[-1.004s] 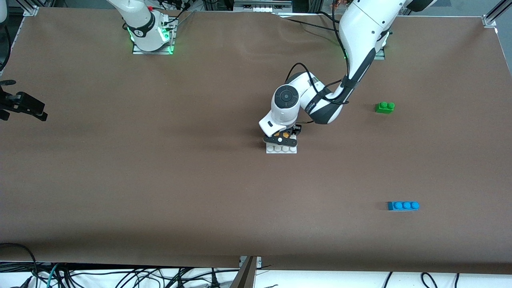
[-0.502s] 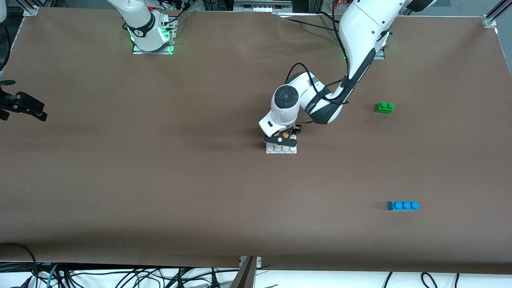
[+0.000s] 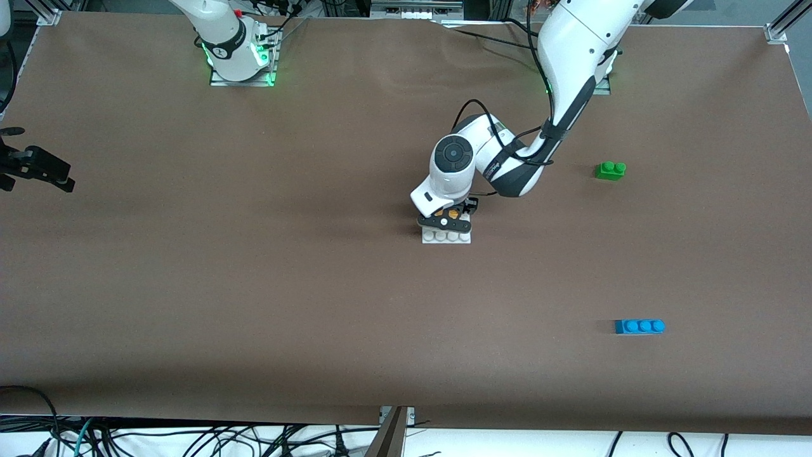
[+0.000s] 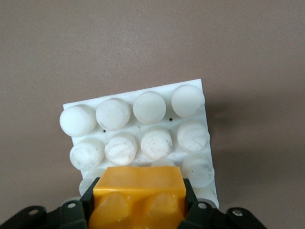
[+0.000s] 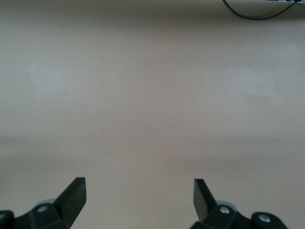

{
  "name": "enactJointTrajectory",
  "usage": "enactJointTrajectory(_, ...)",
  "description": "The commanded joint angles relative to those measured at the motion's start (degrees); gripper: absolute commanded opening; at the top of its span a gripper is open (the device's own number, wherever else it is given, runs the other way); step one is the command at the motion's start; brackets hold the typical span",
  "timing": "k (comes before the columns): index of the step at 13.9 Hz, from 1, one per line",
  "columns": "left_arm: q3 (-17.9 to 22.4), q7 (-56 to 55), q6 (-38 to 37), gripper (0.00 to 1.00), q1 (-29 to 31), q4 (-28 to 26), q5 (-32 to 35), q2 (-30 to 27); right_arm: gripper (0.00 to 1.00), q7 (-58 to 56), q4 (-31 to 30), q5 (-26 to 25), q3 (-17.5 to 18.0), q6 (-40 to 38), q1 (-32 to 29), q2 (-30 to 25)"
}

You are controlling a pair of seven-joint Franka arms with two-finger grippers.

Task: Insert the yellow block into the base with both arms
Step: 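Press the yellow brick down onto the plate studs with the left gripper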

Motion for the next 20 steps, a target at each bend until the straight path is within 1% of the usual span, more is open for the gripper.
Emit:
enactJointTrajectory(1,-0.32,-0.33,-2.01,0.12,-0.04,0.41,1.30,0.35,1.00,-0.45,-0.29,-0.25,0.70,-0.16,-0.80,-0.25)
enactJointTrajectory(8,-0.32,-0.33,-1.84,0.11,-0.39,0.50,0.95,0.79,1.00,-0.45,-0.29,-0.25,0.70,-0.16,-0.80,-0.25)
enactJointTrajectory(15,-0.32,-0.33,-2.01,0.10,-0.12,0.50,-2.03,0.44,1.00,-0.45,-0.29,-0.25,0.70,-0.16,-0.80,-0.25)
enactJointTrajectory(20,-0.58,-0.33,-2.36,0.10,-0.04,0.50,-2.12,0.26,1.00,-0.45,-0.29,-0.25,0.70,-0.16,-0.80,-0.25)
